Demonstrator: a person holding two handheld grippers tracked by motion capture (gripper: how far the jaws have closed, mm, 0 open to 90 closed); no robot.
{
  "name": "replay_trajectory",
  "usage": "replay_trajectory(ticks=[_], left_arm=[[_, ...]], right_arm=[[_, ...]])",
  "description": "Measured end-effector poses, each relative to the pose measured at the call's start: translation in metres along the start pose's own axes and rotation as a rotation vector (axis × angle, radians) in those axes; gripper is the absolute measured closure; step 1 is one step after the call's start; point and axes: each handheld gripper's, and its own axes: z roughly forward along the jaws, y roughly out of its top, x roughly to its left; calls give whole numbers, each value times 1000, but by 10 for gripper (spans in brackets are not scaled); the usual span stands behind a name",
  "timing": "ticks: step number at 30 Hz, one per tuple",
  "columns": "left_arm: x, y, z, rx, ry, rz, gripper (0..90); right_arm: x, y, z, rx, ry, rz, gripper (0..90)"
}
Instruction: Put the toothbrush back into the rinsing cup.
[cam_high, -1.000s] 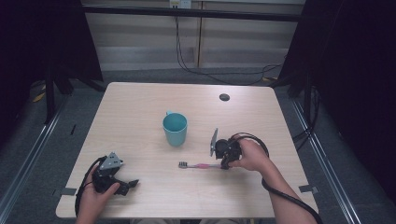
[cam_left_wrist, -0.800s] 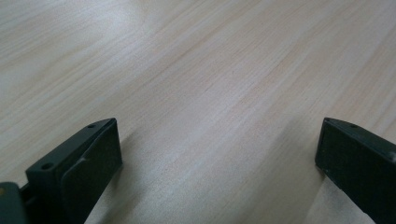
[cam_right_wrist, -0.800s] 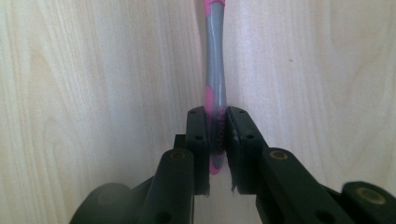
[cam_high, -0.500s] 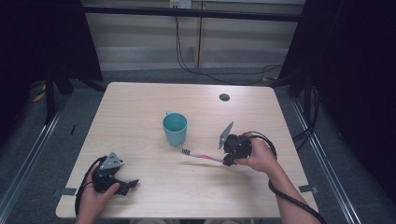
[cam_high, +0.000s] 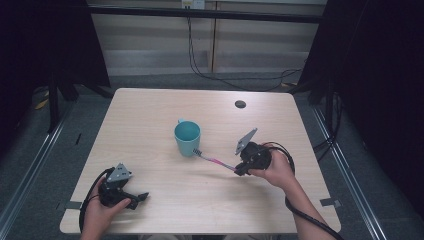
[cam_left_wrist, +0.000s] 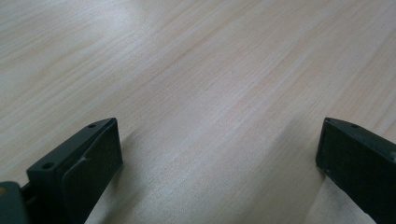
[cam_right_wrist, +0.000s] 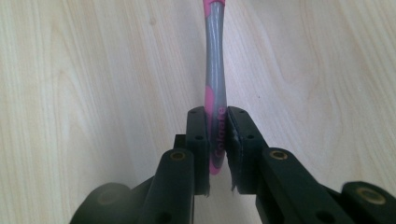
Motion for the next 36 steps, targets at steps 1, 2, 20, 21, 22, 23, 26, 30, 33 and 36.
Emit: replay_trajectory(ticks=[1,2,20,21,22,23,26,30,33,36], left_arm=[[0,0,0,-1,0,0,0],[0,0,0,1,1,6,0],[0,2,2,-1,9,-11,0],[0,2,2,0,9,-13,0],[0,2,2,-1,8,-20,0],[-1,2,2,-4,11,-26,2],[0,4,3,2,18,-28,4],[1,7,1,4,13,-34,113],[0,11,1,-8,-10,-44,154],[-2,18,0,-22,-30,-39,153]], right_arm=[[0,0,-1,-7,-2,8,801],[0,0,-1,-13,2,5,802],[8,5,-11,-122,5,37,801],[8,6,-11,-130,7,35,801],[7,6,-10,-132,5,31,801],[7,7,-10,-135,8,29,801],[8,7,-9,-153,11,27,801],[9,8,-10,-166,5,33,801],[9,8,-13,-179,-2,32,802],[8,6,-15,-203,1,45,801]])
